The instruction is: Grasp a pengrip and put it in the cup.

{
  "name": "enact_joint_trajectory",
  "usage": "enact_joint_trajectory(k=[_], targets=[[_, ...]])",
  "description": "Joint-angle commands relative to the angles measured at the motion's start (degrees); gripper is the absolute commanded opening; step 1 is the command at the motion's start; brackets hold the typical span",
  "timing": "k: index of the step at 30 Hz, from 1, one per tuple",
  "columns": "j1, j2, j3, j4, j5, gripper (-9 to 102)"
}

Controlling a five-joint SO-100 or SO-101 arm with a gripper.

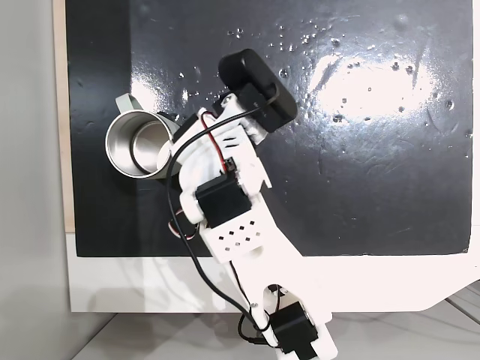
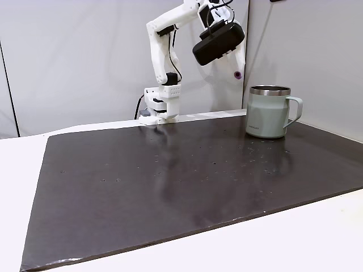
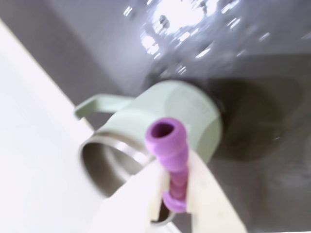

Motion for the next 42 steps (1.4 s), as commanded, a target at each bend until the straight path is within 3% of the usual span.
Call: enact_joint_trajectory(k=[1, 17, 26, 33, 42], targets=[[-6.24, 4.04, -0.26, -4.39, 3.78, 0], [-12.48, 3.69, 7.73, -20.74, 11.78, 0], [-14.15, 3.25, 8.17, -21.53, 12.30, 2], [-14.59, 3.52, 8.70, -19.34, 9.40, 24], [-14.77, 4.22, 8.53, -18.98, 9.23, 25]])
